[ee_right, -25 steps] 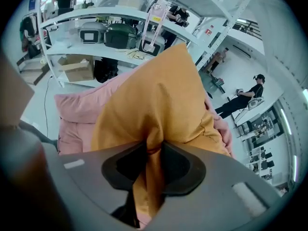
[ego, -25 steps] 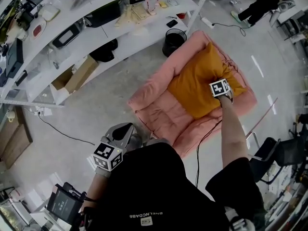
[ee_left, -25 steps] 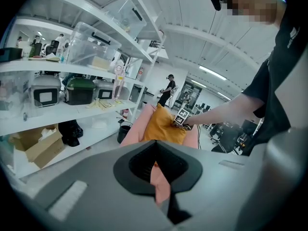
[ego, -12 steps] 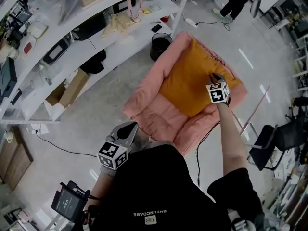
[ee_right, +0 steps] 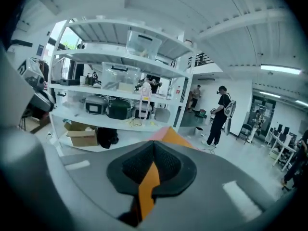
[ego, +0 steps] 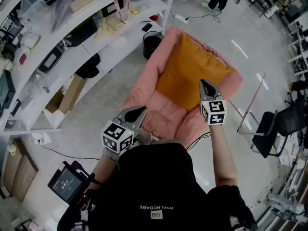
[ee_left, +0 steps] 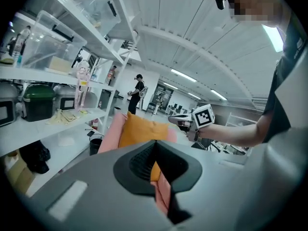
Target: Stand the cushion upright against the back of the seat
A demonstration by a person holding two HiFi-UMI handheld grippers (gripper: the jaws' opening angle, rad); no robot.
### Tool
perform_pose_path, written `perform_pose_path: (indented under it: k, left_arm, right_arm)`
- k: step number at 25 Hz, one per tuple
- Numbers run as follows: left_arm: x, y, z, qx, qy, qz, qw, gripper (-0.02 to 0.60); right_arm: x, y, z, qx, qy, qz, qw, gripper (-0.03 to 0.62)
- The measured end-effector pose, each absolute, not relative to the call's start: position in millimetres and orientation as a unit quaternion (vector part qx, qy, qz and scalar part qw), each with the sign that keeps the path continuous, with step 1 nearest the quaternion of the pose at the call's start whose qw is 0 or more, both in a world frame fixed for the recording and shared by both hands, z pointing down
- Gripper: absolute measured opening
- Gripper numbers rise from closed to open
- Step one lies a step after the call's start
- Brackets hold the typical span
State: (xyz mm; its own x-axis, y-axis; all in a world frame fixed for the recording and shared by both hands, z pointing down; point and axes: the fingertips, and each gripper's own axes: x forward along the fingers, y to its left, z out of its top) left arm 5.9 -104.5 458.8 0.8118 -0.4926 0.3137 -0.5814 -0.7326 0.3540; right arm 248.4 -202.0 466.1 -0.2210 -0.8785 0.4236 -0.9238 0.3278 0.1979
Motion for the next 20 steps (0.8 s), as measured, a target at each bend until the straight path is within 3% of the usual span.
perform_pose_path:
  k: [9, 20]
  left_arm:
    - [48, -106, 439, 0.949, -0.222, 0.109, 0.195, 0.013]
    - [38, -98, 430, 0.951, -0.226, 0.112, 0.181, 0.014]
  right_arm:
    - [197, -120, 461, 0.587, -0.788, 0.088, 0.164, 0.003]
    - [151, -89, 466, 0.569, -0.806, 0.127, 0.099, 0.003]
